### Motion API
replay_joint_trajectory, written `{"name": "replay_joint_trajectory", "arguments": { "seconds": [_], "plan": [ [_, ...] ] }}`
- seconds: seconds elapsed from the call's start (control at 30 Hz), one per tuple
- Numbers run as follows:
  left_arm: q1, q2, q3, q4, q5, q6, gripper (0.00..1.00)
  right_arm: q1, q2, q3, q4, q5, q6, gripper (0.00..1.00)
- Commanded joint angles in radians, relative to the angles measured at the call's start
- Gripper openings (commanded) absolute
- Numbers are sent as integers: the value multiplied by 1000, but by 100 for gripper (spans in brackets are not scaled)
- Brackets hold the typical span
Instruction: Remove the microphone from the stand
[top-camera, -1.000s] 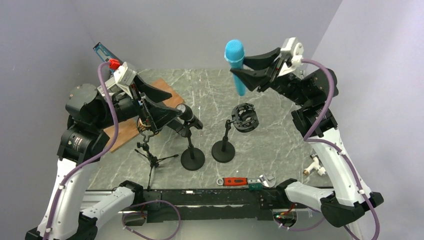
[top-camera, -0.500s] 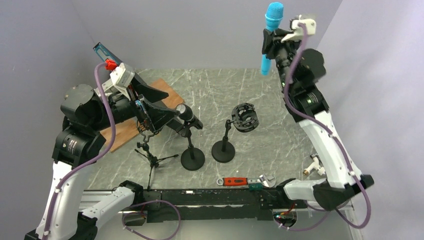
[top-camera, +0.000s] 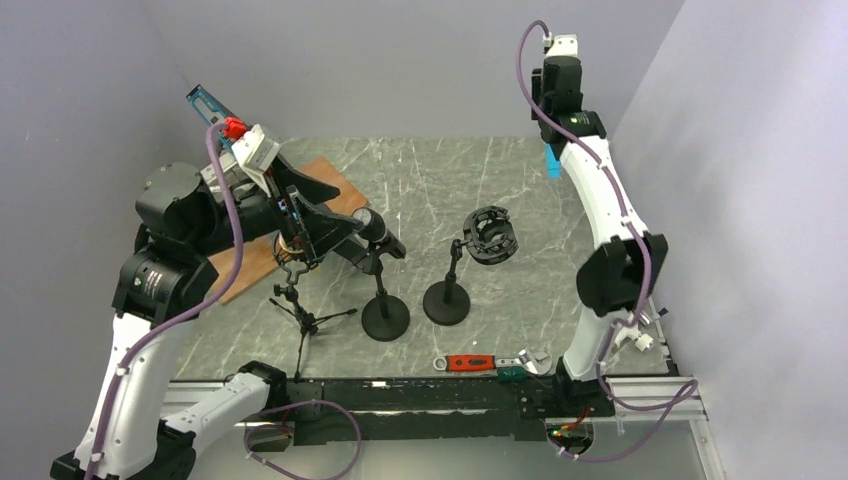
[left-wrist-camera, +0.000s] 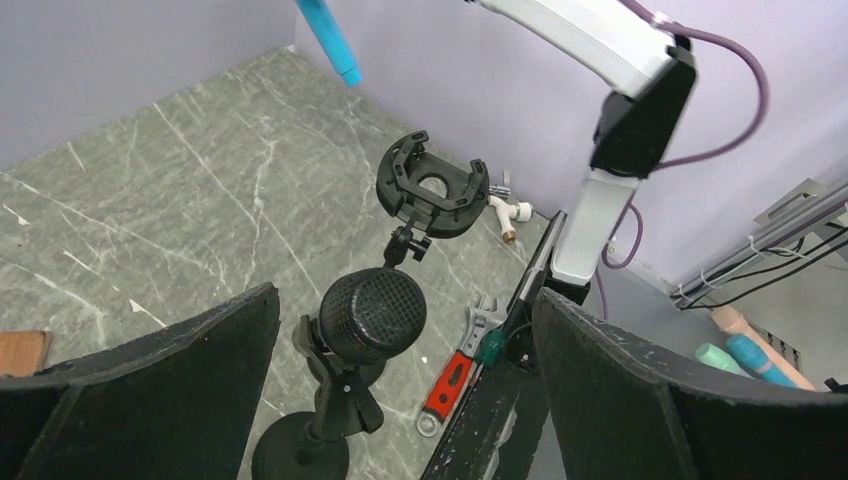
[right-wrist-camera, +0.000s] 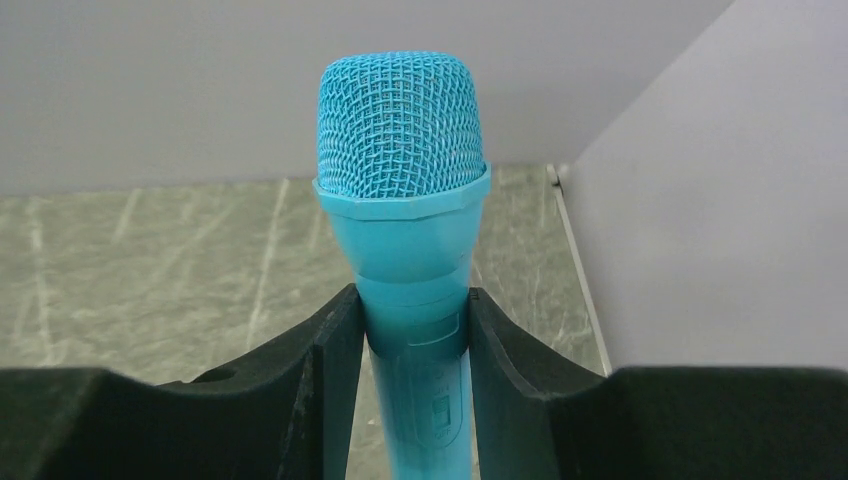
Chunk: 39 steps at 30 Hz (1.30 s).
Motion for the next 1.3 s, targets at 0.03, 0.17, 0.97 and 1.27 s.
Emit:
{"name": "replay_joint_trajectory", "arguments": {
  "seconds": [0.03, 0.17, 0.97, 1.27],
  "plan": [
    [-3, 31, 2, 29, 8, 30, 99, -52, 232, 253, -240, -83, 78, 0],
    [-4, 74, 1, 46, 16, 38, 99, -56, 458, 452, -340, -84, 61, 0],
    [-4, 98, -25, 273, 57, -17, 99, -84, 786, 503, -242, -195, 150, 13],
    [-90, 147, 81, 125, -70, 55, 99, -84, 792, 489, -246, -240, 138, 55]
  ]
}}
